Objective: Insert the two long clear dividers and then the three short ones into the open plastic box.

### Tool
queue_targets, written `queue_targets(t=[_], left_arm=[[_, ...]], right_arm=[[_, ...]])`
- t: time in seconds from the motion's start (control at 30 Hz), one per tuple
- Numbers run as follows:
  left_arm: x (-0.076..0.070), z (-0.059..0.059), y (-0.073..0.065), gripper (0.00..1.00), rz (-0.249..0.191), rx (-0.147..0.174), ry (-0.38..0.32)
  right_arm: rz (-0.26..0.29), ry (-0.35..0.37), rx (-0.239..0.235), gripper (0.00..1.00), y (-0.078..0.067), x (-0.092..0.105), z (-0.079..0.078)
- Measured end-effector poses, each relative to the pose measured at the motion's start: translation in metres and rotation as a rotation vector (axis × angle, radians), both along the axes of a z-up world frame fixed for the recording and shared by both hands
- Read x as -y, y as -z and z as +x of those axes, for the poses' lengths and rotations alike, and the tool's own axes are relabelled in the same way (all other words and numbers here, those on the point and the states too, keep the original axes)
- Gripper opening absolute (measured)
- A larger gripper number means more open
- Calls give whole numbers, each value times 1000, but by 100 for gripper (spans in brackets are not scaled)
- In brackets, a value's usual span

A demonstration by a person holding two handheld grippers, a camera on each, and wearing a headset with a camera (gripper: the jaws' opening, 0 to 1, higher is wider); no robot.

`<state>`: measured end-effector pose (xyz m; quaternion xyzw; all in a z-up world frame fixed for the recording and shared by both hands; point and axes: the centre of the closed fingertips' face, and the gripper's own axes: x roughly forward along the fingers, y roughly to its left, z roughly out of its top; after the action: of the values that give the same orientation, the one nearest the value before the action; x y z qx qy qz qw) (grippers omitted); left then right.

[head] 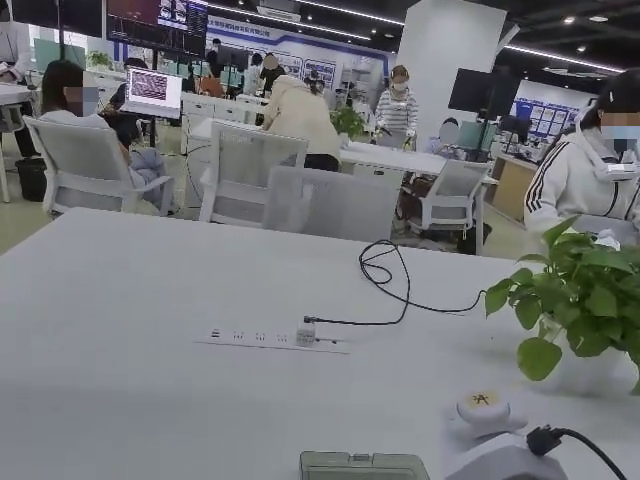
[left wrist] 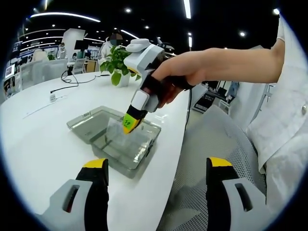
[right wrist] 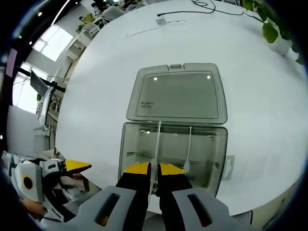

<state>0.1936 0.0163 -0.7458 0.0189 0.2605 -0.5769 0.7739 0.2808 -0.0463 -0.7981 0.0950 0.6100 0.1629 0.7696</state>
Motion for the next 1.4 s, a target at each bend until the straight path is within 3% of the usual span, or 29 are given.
queue_targets(t=[0.17, 0.43, 0.8, 1.17, 1.4], left_arm=[[0, -2, 1, 86, -1, -2, 5], [0, -1, 5, 86, 9, -7, 3], [-2, 1, 9, 90, 16, -14, -7], [-3, 2, 11, 90, 30, -21, -21], [-4, 1, 8, 89, 40, -22, -39]], right_arm=[[-39, -65, 10, 7, 1, -5, 0], [-42, -100, 17, 8, 6, -10, 2], [-44, -134, 39, 9, 23, -14, 1], [-1, -132, 65, 10, 26, -14, 1], [88, -78, 98, 12, 17, -14, 4]])
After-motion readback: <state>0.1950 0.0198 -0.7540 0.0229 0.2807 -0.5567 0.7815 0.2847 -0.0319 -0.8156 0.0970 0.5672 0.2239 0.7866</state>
